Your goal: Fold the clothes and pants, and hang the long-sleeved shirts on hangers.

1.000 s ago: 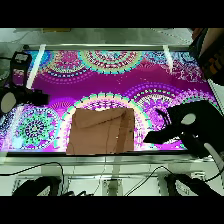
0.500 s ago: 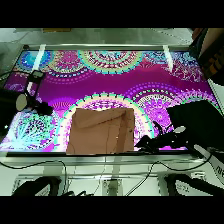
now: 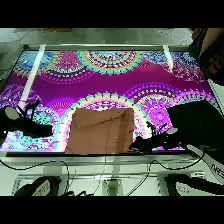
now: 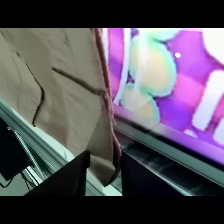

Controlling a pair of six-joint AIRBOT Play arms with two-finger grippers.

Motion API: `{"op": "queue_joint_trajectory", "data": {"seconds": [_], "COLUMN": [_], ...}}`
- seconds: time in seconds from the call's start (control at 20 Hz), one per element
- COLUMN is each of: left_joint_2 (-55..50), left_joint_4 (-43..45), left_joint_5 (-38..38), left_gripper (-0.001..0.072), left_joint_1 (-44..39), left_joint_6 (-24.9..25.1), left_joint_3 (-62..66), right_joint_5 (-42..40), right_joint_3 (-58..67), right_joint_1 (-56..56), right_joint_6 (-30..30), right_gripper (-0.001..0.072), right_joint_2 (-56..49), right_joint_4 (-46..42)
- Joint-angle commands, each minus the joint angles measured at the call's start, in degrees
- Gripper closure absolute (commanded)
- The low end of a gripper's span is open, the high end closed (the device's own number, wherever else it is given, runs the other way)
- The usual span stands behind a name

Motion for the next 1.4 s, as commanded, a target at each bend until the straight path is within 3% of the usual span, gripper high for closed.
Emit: {"op": "queue_joint_trajectory", "data": {"seconds": [0.0, 0.1, 0.5, 0.85, 0.9, 0.95, 1.0, 1.2, 1.35], "left_joint_2": [-0.1, -0.1, -0.1, -0.7, -0.7, -0.7, -0.7, 0.0, 3.6], "left_joint_4": [-5.3, -8.7, -12.1, -18.9, -20.4, -21.8, -22.4, -29.1, -35.4], "left_joint_5": [-0.7, 1.4, 5.9, 15.3, 16.2, 16.0, 15.6, 10.6, 6.1], "left_gripper": [0.0428, 0.0332, 0.0335, 0.0376, 0.0386, 0.0506, 0.0707, 0.0701, 0.0701], "left_joint_1": [2.2, 2.2, 2.2, 2.1, 2.1, 2.1, 2.1, 2.1, 2.2], "left_joint_6": [4.0, 5.3, 11.4, 14.6, 14.6, 14.6, 14.7, 20.0, 21.0], "left_joint_3": [-7.1, -10.5, -18.4, -21.5, -21.5, -21.5, -21.5, -19.6, -10.6], "right_joint_5": [-2.2, -2.3, -2.2, -1.5, -1.2, -0.6, 0.5, 7.2, 11.7], "right_joint_3": [0.0, 0.0, 0.0, 3.8, 4.7, 5.5, 6.4, 12.3, 21.7], "right_joint_1": [2.4, 2.4, 2.4, 2.4, 2.4, 2.4, 2.4, 2.4, 2.4], "right_joint_6": [-0.2, -0.6, -0.6, -0.6, -0.6, -0.6, -0.6, -3.2, -3.0], "right_gripper": [0.0547, 0.0693, 0.0693, 0.0693, 0.0693, 0.0693, 0.0693, 0.0694, 0.0694], "right_joint_2": [-0.1, -0.1, -0.1, 0.1, 0.1, 0.1, 0.1, 0.5, 4.2], "right_joint_4": [1.1, 2.3, 2.6, 2.2, 2.3, 2.3, 2.3, 1.9, -0.3]}}
